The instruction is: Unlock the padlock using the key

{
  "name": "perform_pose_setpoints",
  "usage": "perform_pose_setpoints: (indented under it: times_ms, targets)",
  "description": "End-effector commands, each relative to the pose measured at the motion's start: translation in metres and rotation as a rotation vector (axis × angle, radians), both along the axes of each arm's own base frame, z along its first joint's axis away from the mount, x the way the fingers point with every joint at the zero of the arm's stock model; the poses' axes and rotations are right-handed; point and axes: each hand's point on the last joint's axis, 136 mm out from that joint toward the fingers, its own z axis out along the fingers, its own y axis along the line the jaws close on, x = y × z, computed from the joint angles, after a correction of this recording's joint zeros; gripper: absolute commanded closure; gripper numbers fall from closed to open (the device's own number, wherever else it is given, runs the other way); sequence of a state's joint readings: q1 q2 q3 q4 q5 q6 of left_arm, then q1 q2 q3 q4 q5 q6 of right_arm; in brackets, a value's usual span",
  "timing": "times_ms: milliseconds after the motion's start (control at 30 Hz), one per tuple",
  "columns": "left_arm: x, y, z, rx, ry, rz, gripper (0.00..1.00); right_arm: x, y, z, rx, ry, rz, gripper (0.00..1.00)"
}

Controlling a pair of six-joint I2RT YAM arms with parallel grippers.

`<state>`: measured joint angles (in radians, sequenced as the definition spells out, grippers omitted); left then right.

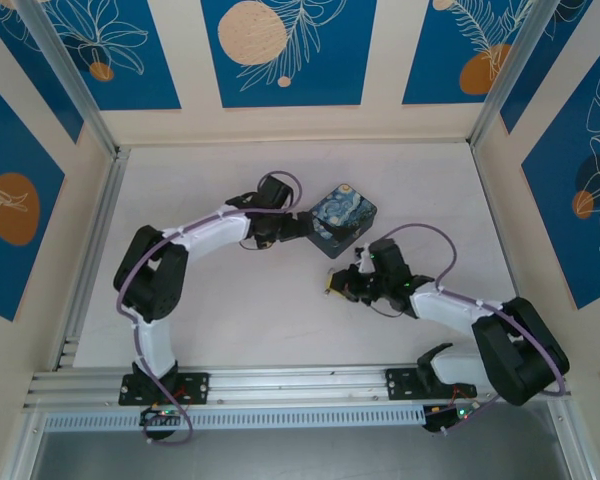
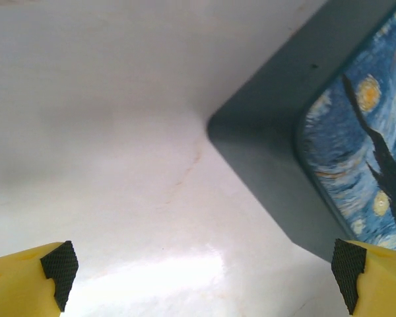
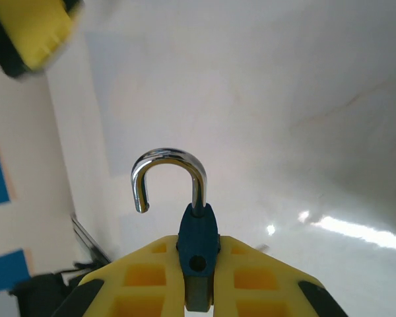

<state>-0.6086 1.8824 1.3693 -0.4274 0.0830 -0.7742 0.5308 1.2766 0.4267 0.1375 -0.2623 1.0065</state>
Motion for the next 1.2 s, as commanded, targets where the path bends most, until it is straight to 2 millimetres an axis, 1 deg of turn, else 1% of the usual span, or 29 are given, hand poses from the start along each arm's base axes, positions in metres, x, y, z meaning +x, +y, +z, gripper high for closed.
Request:
perform_pose_setpoints:
  times_ms: [0,133,233,300,367,433,500,533,600,633,667,733,833,933,1033,1100,1133,1167]
  targets:
    - [-0.001,0.032,0.028,0.031,-0.04,0.037,0.0,0.007,0.03,0.002,-0.047,-0.021,0.025,1.0]
    - [-0.003,0.06,0.043,0.029,-0.064,0.08,0.0,0.011,0.082,0.001,-0.037,-0.019,0.13,1.0]
    - [-0.011,0.074,0.048,0.031,-0.072,0.091,0.0,0.016,0.107,-0.003,-0.03,-0.009,0.168,1.0]
    - [-0.017,0.08,0.048,0.032,-0.073,0.097,0.0,0.019,0.117,-0.008,-0.031,0.001,0.182,1.0]
    - [-0.023,0.086,0.046,0.032,-0.071,0.104,0.0,0.022,0.119,-0.017,-0.05,0.02,0.187,1.0]
    - [-0.027,0.089,0.044,0.026,-0.07,0.112,0.0,0.023,0.117,-0.025,-0.066,0.032,0.185,0.91]
    - [-0.031,0.092,0.043,0.022,-0.069,0.118,0.0,0.022,0.107,-0.031,-0.084,0.04,0.171,0.79]
    - [-0.033,0.093,0.043,0.018,-0.068,0.123,0.0,0.021,0.102,-0.032,-0.088,0.043,0.164,0.72]
    - [-0.036,0.094,0.046,0.004,-0.07,0.128,0.0,0.017,0.087,-0.033,-0.093,0.05,0.147,0.65]
    - [-0.038,0.095,0.049,-0.003,-0.076,0.129,0.0,0.015,0.078,-0.032,-0.095,0.049,0.134,0.58]
    - [-0.039,0.096,0.052,-0.011,-0.084,0.134,0.0,0.012,0.069,-0.03,-0.092,0.05,0.126,0.54]
    - [-0.042,0.098,0.059,-0.019,-0.099,0.137,0.0,0.008,0.053,-0.024,-0.094,0.044,0.105,0.5]
    - [-0.045,0.103,0.068,-0.025,-0.12,0.148,0.0,0.002,0.03,-0.007,-0.112,0.006,0.083,0.44]
    - [-0.047,0.112,0.079,-0.012,-0.15,0.154,0.0,-0.001,0.007,0.015,-0.139,-0.051,0.057,0.37]
    - [-0.049,0.124,0.093,0.022,-0.204,0.154,0.0,0.0,-0.019,0.042,-0.187,-0.129,0.016,0.21]
    - [-0.05,0.135,0.102,0.061,-0.248,0.157,0.0,0.004,-0.038,0.061,-0.233,-0.185,-0.018,0.12]
    - [-0.051,0.142,0.107,0.089,-0.276,0.164,0.0,0.006,-0.048,0.071,-0.258,-0.214,-0.04,0.05]
    - [-0.051,0.151,0.113,0.124,-0.306,0.178,0.0,0.01,-0.06,0.081,-0.285,-0.24,-0.074,0.03]
